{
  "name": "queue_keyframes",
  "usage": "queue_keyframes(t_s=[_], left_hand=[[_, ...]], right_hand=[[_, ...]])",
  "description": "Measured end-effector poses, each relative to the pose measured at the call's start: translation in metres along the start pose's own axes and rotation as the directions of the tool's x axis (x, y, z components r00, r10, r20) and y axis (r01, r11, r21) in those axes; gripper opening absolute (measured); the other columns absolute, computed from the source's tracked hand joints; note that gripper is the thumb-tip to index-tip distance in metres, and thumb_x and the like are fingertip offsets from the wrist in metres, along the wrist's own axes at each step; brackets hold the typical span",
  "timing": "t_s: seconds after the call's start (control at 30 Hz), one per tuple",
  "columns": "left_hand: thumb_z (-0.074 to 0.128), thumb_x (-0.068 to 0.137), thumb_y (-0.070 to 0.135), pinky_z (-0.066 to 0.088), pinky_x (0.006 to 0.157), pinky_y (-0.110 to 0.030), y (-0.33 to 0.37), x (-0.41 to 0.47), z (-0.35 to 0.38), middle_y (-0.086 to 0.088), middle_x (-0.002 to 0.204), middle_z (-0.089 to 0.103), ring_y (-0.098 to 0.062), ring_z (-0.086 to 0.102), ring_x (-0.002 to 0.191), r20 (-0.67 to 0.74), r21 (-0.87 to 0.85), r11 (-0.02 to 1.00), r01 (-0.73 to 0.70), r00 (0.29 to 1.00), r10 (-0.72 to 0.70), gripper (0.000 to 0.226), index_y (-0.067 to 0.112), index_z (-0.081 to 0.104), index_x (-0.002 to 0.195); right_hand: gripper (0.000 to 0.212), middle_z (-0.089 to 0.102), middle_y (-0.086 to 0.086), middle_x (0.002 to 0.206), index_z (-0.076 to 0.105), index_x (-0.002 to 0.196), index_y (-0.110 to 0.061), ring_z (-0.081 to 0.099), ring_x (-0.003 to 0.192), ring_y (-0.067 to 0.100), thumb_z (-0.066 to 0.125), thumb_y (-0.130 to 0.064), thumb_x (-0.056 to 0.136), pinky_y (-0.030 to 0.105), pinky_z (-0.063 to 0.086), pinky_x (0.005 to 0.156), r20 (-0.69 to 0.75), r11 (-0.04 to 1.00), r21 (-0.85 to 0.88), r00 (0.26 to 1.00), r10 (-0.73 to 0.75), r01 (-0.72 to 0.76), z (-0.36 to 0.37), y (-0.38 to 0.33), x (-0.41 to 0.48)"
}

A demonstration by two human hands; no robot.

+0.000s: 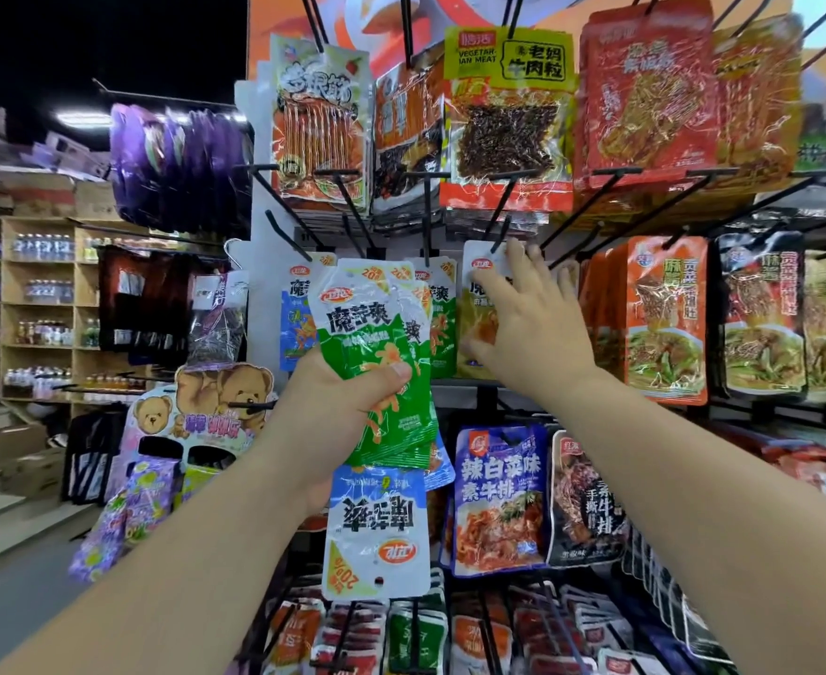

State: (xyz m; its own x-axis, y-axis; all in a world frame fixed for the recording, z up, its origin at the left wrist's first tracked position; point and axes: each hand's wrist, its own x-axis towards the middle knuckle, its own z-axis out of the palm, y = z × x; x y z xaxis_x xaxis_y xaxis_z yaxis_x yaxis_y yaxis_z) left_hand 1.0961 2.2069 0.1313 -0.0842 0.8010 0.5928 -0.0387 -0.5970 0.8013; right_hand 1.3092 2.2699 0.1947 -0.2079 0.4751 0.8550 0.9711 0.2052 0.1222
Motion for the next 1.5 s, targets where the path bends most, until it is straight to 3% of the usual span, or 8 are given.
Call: queue_keyframes(t_s=[0.17,0.4,0.57,0.67,0.8,0.97,1.2,1.5], left_hand=[[0.078,0.092,0.019,0.047,0.050,-0.014,0.002,-0.002,0.002,0.016,0.058,0.062,0.002,0.058,0.054,-0.012,0.010,1.000,0.008,1.000,-0.008,0.014,0.016,0.065,0.087],[0.086,0.084,0.032,0.052,0.077,-0.033,0.006,-0.003,0.001,0.006,0.083,0.070,-0.015,0.066,0.084,-0.017,-0.011,0.999,0.047,0.999,-0.047,0.036,0.012,0.068,0.107],[0.080,0.091,0.023,0.048,0.077,-0.031,0.010,-0.008,0.001,0.014,0.079,0.074,-0.010,0.068,0.080,-0.003,-0.011,0.998,0.066,0.998,-0.066,0.022,0.015,0.071,0.108],[0.077,0.092,0.016,0.054,0.071,-0.027,0.012,-0.014,0.002,0.007,0.089,0.078,-0.014,0.073,0.088,-0.012,-0.048,0.998,0.044,0.999,-0.045,0.018,0.016,0.073,0.110],[0.071,0.095,0.003,0.056,0.058,-0.016,0.016,-0.035,0.004,0.007,0.095,0.081,-0.008,0.076,0.083,-0.016,-0.128,0.992,-0.003,1.000,0.001,0.025,0.019,0.071,0.114],[0.070,0.092,-0.001,0.065,0.070,-0.043,0.009,-0.067,-0.006,-0.009,0.102,0.081,-0.030,0.078,0.092,-0.014,-0.225,0.970,0.092,0.995,-0.097,0.028,0.015,0.073,0.115],[0.081,0.083,0.001,0.056,0.065,-0.018,-0.045,-0.154,-0.032,0.010,0.085,0.079,-0.013,0.076,0.083,0.071,-0.056,0.971,0.233,0.971,-0.229,0.046,0.045,0.076,0.096],[0.072,0.090,0.004,0.063,0.069,-0.050,-0.111,-0.222,-0.065,-0.021,0.110,0.077,-0.036,0.077,0.087,-0.036,-0.332,0.754,0.567,0.791,-0.611,0.036,0.010,0.068,0.125]], right_hand=[[0.083,-0.014,0.010,0.172,0.004,0.164,-0.037,-0.017,0.158,0.035,0.047,-0.064,0.099,0.063,-0.004,0.125,0.189,0.986,-0.165,0.982,0.007,0.025,0.008,-0.003,0.007],[0.084,-0.018,0.002,0.172,0.002,0.165,-0.039,-0.020,0.157,0.031,0.045,-0.068,0.099,0.066,-0.008,0.123,0.498,0.992,-0.129,0.864,0.076,-0.013,0.012,-0.005,0.025],[0.050,0.051,0.012,0.152,0.057,0.142,-0.020,0.041,0.144,0.032,0.048,-0.051,0.104,0.048,0.036,0.114,0.244,0.981,0.171,0.968,0.051,-0.095,-0.010,-0.014,0.014],[0.039,0.070,0.001,0.099,0.070,0.104,-0.016,0.066,0.096,0.023,0.049,-0.049,0.105,0.039,0.052,0.080,0.122,0.741,0.637,0.977,0.175,-0.212,-0.041,-0.037,-0.010],[0.034,0.066,-0.008,0.103,0.065,0.112,-0.033,0.067,0.098,0.014,0.063,-0.061,0.093,0.048,0.060,0.088,0.253,0.402,0.863,0.950,0.184,-0.307,-0.063,-0.069,-0.060],[0.034,0.065,-0.013,0.091,0.064,0.120,-0.032,0.062,0.081,0.000,0.066,-0.053,0.093,0.026,0.051,0.074,0.292,0.307,0.892,0.941,0.172,-0.333,-0.054,-0.100,-0.109],[0.048,0.045,-0.016,0.056,0.054,0.079,-0.021,0.038,0.051,0.002,0.093,-0.047,0.068,0.019,0.030,0.052,0.449,0.261,0.834,0.873,0.187,-0.485,-0.009,-0.132,-0.193],[0.030,0.077,0.017,0.101,0.073,0.099,-0.012,0.074,0.096,0.035,0.085,-0.034,0.083,0.051,0.060,0.083,0.718,-0.028,0.690,0.680,0.148,-0.723,0.046,-0.176,-0.287]])
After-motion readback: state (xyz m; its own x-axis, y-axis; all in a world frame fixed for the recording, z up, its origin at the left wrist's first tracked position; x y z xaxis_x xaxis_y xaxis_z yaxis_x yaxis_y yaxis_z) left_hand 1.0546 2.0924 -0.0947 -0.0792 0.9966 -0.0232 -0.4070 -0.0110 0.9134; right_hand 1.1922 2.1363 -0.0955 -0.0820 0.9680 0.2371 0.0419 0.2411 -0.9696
